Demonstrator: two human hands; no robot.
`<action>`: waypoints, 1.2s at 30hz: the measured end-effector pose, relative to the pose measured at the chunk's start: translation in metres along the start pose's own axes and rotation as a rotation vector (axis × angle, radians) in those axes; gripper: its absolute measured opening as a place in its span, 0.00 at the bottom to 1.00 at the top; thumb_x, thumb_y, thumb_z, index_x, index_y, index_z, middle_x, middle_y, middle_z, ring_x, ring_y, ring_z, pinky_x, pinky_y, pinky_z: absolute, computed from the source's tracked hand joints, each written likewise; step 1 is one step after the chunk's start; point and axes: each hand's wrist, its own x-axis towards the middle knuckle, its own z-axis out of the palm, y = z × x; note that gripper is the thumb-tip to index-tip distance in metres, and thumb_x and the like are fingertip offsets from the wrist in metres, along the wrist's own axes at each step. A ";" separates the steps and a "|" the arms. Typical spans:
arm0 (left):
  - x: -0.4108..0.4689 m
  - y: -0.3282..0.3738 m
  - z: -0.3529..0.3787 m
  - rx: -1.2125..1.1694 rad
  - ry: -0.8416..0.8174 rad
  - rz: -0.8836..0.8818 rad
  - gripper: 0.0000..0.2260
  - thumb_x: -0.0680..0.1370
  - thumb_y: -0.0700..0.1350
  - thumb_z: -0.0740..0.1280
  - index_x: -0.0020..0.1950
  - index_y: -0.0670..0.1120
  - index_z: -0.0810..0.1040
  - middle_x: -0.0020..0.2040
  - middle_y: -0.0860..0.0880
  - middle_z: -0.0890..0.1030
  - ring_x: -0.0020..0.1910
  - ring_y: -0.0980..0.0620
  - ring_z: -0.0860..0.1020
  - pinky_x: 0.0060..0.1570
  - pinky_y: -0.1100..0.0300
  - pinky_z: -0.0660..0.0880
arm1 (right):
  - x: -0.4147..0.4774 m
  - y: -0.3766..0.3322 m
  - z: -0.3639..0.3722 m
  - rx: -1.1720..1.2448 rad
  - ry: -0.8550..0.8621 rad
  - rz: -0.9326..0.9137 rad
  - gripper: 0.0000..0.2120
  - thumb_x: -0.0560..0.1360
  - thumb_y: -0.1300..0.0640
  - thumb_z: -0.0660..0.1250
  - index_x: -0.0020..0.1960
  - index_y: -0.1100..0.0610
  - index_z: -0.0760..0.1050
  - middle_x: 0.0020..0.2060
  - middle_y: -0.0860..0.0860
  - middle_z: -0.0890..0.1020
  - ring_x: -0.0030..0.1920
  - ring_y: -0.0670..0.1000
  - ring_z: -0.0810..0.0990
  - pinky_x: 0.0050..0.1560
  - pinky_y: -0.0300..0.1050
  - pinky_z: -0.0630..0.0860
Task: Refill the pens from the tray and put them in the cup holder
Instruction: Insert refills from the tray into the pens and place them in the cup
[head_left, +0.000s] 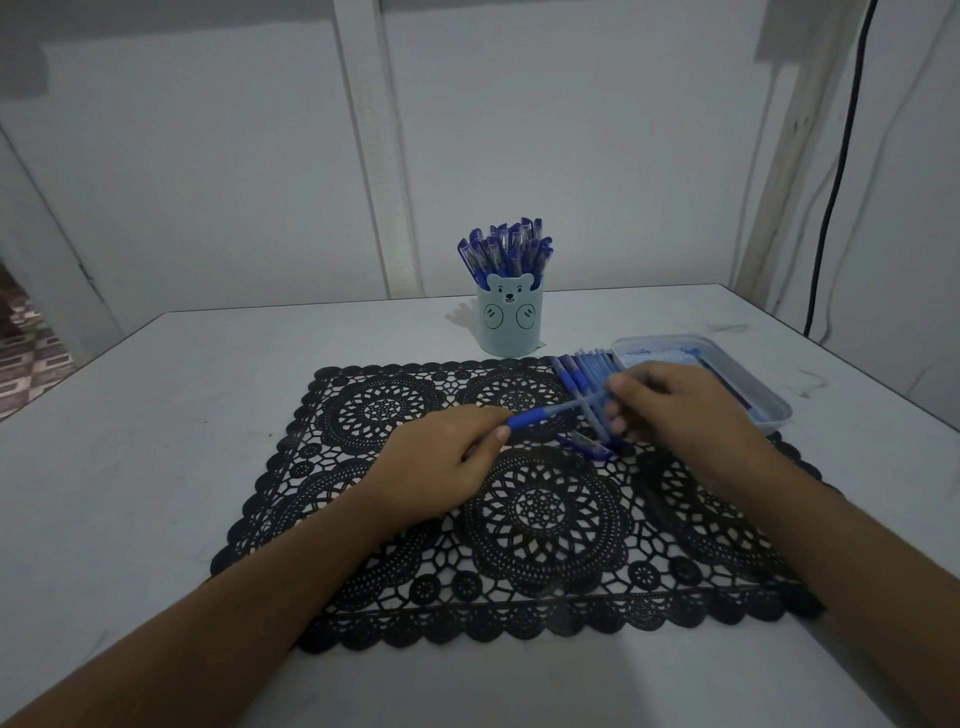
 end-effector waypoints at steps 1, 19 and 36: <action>0.000 -0.001 0.000 -0.012 0.008 -0.021 0.14 0.79 0.52 0.53 0.59 0.53 0.75 0.40 0.55 0.77 0.37 0.59 0.73 0.35 0.63 0.70 | 0.004 0.000 -0.007 0.113 0.053 0.043 0.08 0.77 0.60 0.61 0.41 0.59 0.76 0.31 0.50 0.80 0.30 0.46 0.77 0.31 0.35 0.75; 0.001 0.000 -0.001 -0.025 0.018 -0.104 0.11 0.80 0.49 0.55 0.57 0.51 0.75 0.35 0.55 0.74 0.33 0.60 0.70 0.31 0.64 0.65 | 0.023 0.040 -0.009 -1.127 0.232 -0.544 0.08 0.74 0.55 0.65 0.43 0.59 0.78 0.37 0.55 0.80 0.40 0.56 0.75 0.37 0.47 0.73; 0.001 0.001 -0.001 0.004 0.009 -0.094 0.11 0.80 0.49 0.55 0.57 0.51 0.75 0.35 0.55 0.73 0.32 0.60 0.70 0.30 0.65 0.62 | 0.044 0.034 -0.061 -1.226 0.304 0.168 0.11 0.71 0.46 0.65 0.45 0.52 0.80 0.39 0.52 0.78 0.45 0.55 0.75 0.49 0.48 0.67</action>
